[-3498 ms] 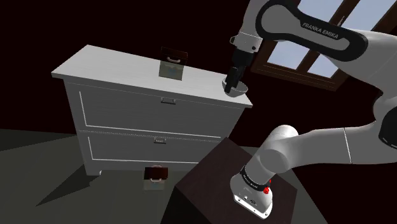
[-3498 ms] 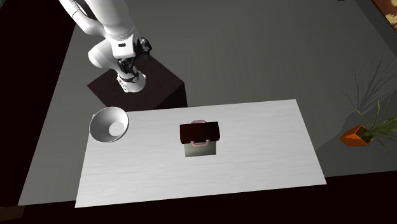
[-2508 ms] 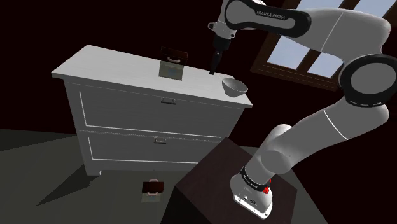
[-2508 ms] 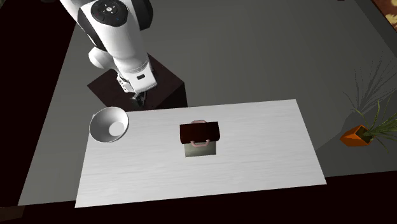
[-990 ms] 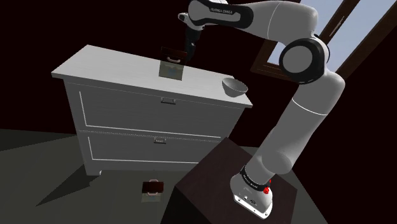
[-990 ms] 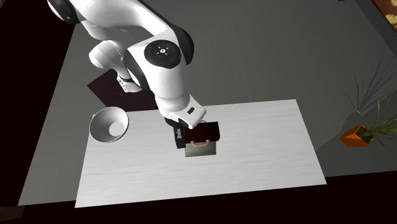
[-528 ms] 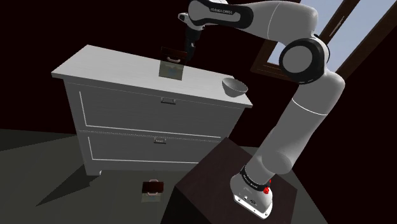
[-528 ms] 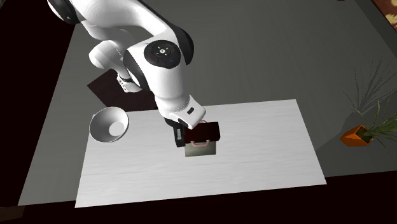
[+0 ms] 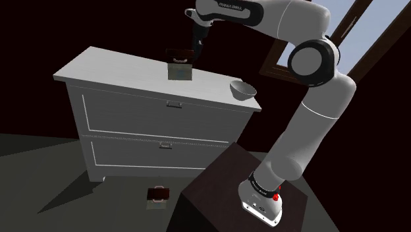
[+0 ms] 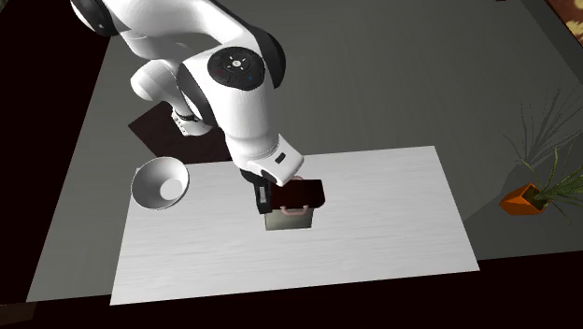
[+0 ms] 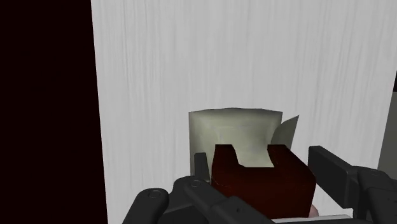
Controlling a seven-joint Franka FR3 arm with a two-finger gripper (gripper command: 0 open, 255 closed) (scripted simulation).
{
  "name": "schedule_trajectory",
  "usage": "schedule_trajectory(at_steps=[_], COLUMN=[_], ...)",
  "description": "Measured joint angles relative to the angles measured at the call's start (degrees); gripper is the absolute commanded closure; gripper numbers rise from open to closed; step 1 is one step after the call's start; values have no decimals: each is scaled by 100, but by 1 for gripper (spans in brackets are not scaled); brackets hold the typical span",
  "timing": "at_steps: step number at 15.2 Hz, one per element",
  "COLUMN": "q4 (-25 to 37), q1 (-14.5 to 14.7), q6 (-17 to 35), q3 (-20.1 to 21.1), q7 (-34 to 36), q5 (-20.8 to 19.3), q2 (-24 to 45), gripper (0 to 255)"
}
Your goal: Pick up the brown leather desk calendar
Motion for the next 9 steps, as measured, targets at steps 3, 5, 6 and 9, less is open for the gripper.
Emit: schedule_trajectory(at_steps=[3,5,6,9], q4=[262,444,547,889], q1=[4,-3,-2,-14], q6=[-238,-393,-470,-744], q3=[4,0,1,-6], q7=[-16,-41,-46,-85], q5=[8,18,24,42], q2=[25,51,79,147], gripper=[255,255,255,255])
